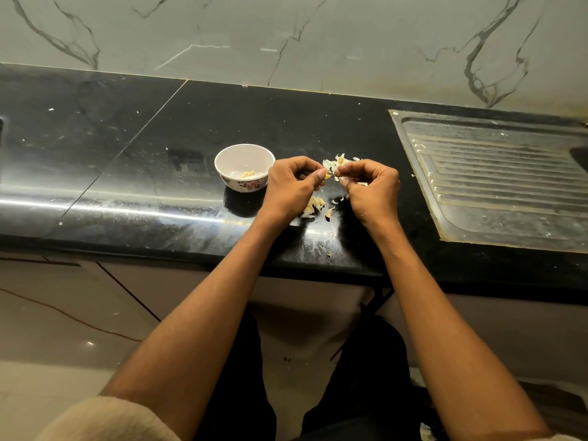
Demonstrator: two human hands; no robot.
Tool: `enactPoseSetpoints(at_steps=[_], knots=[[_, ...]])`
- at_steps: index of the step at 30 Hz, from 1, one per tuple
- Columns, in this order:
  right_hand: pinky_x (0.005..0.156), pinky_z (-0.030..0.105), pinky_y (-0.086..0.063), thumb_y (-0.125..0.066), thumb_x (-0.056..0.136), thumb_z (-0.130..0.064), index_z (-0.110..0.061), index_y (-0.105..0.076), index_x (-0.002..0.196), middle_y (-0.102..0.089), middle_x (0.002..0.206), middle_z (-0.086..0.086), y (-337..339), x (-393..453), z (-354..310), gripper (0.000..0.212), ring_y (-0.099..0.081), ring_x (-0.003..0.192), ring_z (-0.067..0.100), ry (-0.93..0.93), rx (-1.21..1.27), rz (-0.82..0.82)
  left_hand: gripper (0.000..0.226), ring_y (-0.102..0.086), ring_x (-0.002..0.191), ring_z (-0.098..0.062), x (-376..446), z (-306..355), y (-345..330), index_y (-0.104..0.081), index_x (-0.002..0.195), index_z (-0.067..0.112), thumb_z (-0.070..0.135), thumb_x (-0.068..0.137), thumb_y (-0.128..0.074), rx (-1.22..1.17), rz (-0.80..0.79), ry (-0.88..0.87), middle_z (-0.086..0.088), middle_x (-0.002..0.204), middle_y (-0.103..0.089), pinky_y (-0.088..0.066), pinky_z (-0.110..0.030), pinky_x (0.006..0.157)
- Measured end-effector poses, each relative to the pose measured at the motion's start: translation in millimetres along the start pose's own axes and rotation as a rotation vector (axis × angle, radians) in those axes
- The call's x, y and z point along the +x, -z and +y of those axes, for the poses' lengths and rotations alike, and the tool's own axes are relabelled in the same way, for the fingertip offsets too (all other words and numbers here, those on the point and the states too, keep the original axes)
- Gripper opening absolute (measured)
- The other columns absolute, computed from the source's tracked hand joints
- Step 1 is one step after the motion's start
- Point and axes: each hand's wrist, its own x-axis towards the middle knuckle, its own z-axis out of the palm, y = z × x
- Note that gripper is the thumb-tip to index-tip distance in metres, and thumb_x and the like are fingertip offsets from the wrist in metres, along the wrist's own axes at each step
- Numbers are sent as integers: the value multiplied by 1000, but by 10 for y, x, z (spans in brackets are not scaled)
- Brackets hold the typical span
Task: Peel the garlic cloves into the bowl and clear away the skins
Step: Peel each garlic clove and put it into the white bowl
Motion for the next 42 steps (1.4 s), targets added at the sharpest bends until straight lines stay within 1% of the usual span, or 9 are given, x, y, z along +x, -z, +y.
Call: enactPoseSetpoints(at_steps=[10, 14, 19, 22, 26, 32, 37, 40, 42], knots=[[74, 20, -58, -83, 82, -6, -14, -76, 82, -76, 83, 0, -1, 7, -2, 11, -71, 75, 7, 2, 57, 27, 5, -64, 62, -6, -4, 6, -4, -76, 88, 6, 7, 92, -73, -3, 0, 10, -5, 72, -73, -51, -17, 63], [64, 18, -54, -82, 82, -11, -12, -73, 77, -71, 73, -2, 3, -10, -14, 10, -63, 64, 2, -6, 57, 47, 5, -65, 64, -8, -3, 8, -4, -77, 89, 5, 8, 92, -73, -6, 6, 12, -7, 73, -74, -53, -19, 66], [57, 24, -48, -77, 81, -8, -10, -69, 68, -66, 64, 0, 8, -25, -24, 16, -57, 57, 7, -10, 88, 35, 6, -66, 64, -9, -8, 7, -6, -77, 89, 6, 9, 92, -74, 1, 8, 5, -8, 74, -74, -55, -22, 67], [56, 28, -46, -74, 80, -6, -3, -68, 70, -64, 64, 6, 13, -31, -27, 12, -54, 57, 13, 15, 126, 12, 6, -66, 64, -8, -6, 2, -8, -77, 90, 6, 9, 92, -74, -1, 9, 9, -8, 74, -74, -54, -21, 66], [56, 29, -44, -70, 78, -8, -6, -67, 70, -62, 66, 7, 19, -29, -19, 9, -52, 60, 20, 43, 168, -22, 6, -65, 64, -8, -5, 4, -8, -77, 90, 6, 9, 92, -74, -2, 11, 11, -7, 74, -74, -54, -20, 66], [55, 29, -45, -69, 85, -1, -8, -66, 74, -61, 70, 8, 29, -15, 4, 14, -52, 60, 21, 76, 184, -59, 5, -67, 66, -8, -9, 3, 1, -77, 90, 7, 11, 93, -73, 6, 9, 6, -7, 75, -75, -55, -21, 67], [45, 26, -43, -66, 90, 4, 4, -65, 83, -59, 73, 12, 29, -18, -10, 8, -49, 53, 17, 84, 206, -62, 5, -67, 65, -8, -7, 4, -5, -77, 90, 7, 10, 93, -73, 5, 11, 0, -7, 75, -75, -55, -22, 68], [46, 25, -43, -64, 94, 1, -5, -71, 86, -66, 76, 10, 22, -7, 5, 12, -54, 59, 21, 86, 215, -67, 5, -67, 66, -9, -1, -3, -1, -77, 90, 7, 10, 93, -73, 11, 10, -6, -7, 75, -75, -56, -23, 69], [52, 20, -46, -64, 95, 2, -11, -72, 86, -69, 79, 7, 6, 1, 15, 17, -61, 66, 16, 86, 213, -62, 6, -67, 66, -9, 3, -9, -2, -77, 91, 6, 10, 93, -73, 15, 9, -8, -8, 76, -75, -58, -25, 70]])
